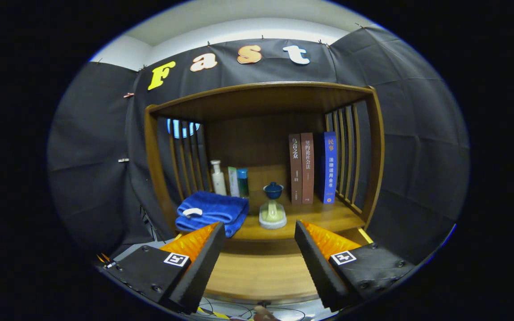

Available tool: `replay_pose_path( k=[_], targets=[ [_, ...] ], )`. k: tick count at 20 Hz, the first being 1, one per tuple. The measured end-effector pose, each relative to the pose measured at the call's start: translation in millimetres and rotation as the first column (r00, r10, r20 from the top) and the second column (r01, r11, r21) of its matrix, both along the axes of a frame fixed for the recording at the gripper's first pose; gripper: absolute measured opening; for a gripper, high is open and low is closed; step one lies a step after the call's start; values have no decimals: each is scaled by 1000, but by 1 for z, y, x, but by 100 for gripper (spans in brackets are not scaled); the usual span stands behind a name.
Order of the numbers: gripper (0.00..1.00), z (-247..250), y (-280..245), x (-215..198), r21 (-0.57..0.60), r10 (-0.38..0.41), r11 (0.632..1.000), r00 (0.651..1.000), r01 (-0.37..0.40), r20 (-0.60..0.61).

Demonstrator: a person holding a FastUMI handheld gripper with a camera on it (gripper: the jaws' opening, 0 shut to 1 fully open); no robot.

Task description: Pull open the drawer, take out the items inside it, and place them on the countertop above the cabinet.

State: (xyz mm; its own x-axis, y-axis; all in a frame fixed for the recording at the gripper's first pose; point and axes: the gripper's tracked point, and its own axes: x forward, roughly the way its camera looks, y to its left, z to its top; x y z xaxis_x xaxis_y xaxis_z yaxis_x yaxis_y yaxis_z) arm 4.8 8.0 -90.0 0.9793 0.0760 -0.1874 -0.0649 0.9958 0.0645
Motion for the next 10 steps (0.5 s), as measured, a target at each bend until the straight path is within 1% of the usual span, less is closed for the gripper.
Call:
replay_pose_path(
  k=[2,5,7,10],
  targets=[
    [100,-26,1,-28,-4,-5,1000,1000,5,21],
    [99,-65,-5,-55,-4,-51,999,999,51,18],
    [99,-97,-5,-68,14,-70,997,997,70,-20],
    [99,-143,-7,-75,46,-75,996,992,79,-97]
  ],
)
